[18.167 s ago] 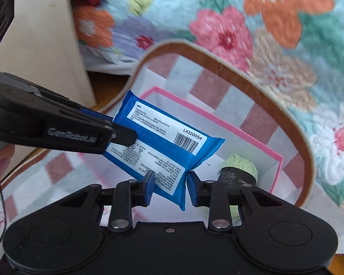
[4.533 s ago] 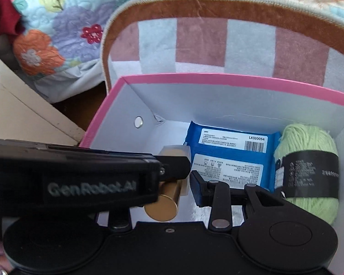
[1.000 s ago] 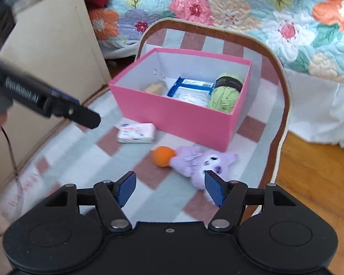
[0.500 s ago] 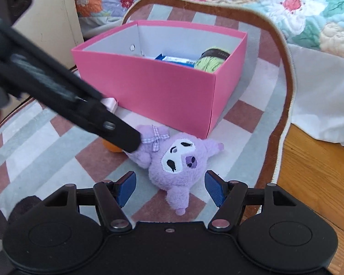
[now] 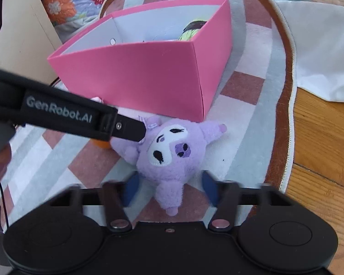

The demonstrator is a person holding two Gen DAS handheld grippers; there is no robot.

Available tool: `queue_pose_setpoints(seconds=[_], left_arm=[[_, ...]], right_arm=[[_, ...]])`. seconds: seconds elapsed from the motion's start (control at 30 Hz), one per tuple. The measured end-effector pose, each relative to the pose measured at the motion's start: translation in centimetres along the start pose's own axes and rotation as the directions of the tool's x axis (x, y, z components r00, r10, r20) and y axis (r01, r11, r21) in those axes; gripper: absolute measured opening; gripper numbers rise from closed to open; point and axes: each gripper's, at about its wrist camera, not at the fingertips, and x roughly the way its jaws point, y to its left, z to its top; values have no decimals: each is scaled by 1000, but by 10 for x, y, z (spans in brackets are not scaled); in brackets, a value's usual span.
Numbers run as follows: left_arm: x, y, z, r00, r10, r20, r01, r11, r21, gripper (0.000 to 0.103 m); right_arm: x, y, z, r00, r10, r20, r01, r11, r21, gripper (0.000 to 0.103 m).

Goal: Organize objects
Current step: 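Grasp the purple plush with the left gripper and lift it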

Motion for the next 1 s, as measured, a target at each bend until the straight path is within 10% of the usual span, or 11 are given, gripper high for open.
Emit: queue_pose_setpoints(seconds=[0.2, 0.53, 0.83, 1.0], left_arm=[[1, 9, 8, 998, 45, 39, -45, 999, 7, 55], [-4, 25, 21, 998, -57, 40, 60, 995, -75, 56], [-24, 9, 7, 973, -231, -22, 230, 972, -42, 57], [-3, 4, -9, 973, -211, -94, 207, 977, -49, 57]], right_arm=[[-18, 2, -5, 1000, 13, 6, -13, 999, 37, 20], [-39, -7, -34, 998, -12, -69, 13, 1000, 13, 20], [-54, -1, -32, 997, -43, -62, 45, 998, 32, 51], [-61, -3, -23, 999, -36, -26, 38, 996, 78, 65]])
